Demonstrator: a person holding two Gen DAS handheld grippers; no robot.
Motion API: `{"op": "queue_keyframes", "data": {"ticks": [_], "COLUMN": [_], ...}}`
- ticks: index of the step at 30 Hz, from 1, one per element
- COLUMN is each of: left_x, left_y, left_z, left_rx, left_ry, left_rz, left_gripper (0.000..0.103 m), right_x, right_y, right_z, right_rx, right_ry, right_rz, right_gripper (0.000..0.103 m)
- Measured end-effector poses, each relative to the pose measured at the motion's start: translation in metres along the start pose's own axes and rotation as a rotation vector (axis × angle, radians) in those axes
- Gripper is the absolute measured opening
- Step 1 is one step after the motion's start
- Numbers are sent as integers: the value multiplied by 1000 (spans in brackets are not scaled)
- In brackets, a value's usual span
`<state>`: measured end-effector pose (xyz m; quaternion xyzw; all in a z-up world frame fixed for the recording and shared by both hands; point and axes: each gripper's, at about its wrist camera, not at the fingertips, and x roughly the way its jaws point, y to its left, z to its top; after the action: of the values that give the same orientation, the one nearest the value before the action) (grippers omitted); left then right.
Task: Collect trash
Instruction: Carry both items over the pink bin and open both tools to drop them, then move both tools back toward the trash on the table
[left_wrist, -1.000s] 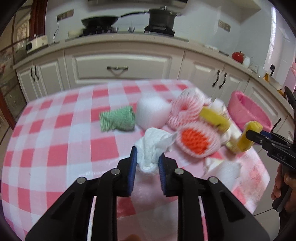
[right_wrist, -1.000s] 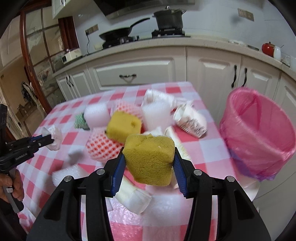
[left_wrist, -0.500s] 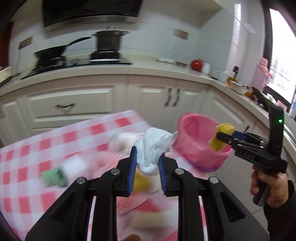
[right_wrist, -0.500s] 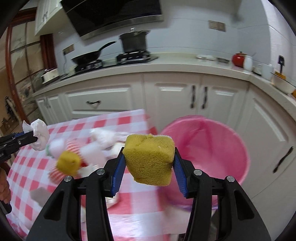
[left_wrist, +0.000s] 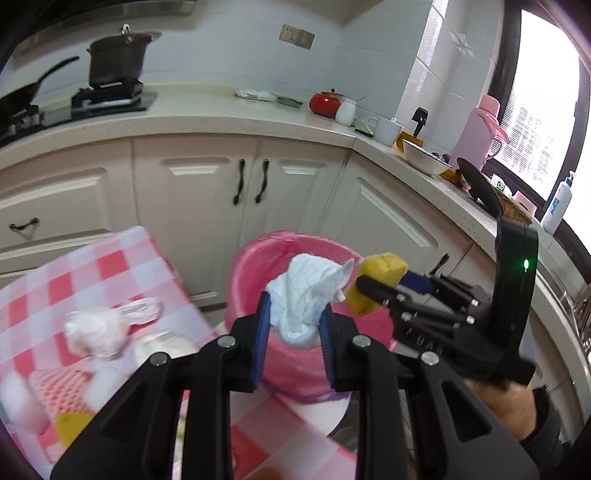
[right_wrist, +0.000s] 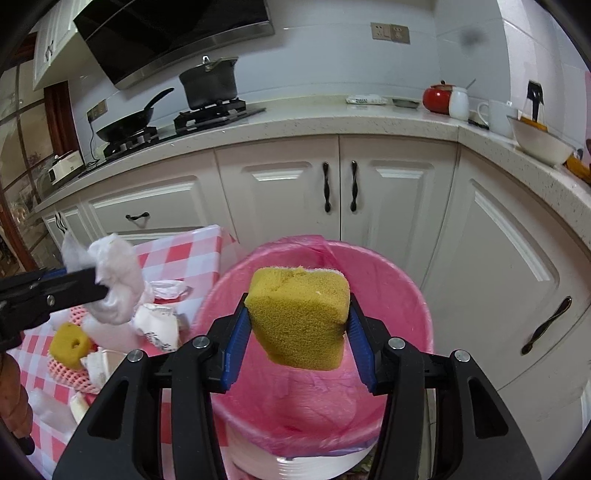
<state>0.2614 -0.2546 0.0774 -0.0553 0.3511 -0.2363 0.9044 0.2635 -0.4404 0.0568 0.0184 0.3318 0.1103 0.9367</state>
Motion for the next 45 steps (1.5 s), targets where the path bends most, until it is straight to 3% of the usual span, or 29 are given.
{"op": "queue_keyframes", "data": {"ticks": [3,6,14,22,29,37,45], "left_x": [24,34,13,-74,-157,-204,-200], "left_y": [-6,-1,20,49,82,105,108], "left_z": [7,9,-1,-27,-74,-138,-189], "left_rx": [-4,-17,-53,-62,-83,-112,-145], "left_ry": [33,49,13,-94,-162,-145,-71], "left_rz": [-17,-16,26,115,247,338,309], "left_gripper": [31,65,65,68,70,70,70], "right_x": [7,12,0,-43,-74,-86,-84], "right_y": [-8,-13,-18,12,59,112,142], "right_z": [-2,-6,-20,-39,-67,-106,-137], "right_rx": [5,11,25,6,-16,-50,-78], "right_ry": [5,5,-22,-97,-135,-107,-46], "right_rz": [-4,-19,-30,-41,-16,55,100], "right_gripper": [53,78,81,85,85,85,85]}}
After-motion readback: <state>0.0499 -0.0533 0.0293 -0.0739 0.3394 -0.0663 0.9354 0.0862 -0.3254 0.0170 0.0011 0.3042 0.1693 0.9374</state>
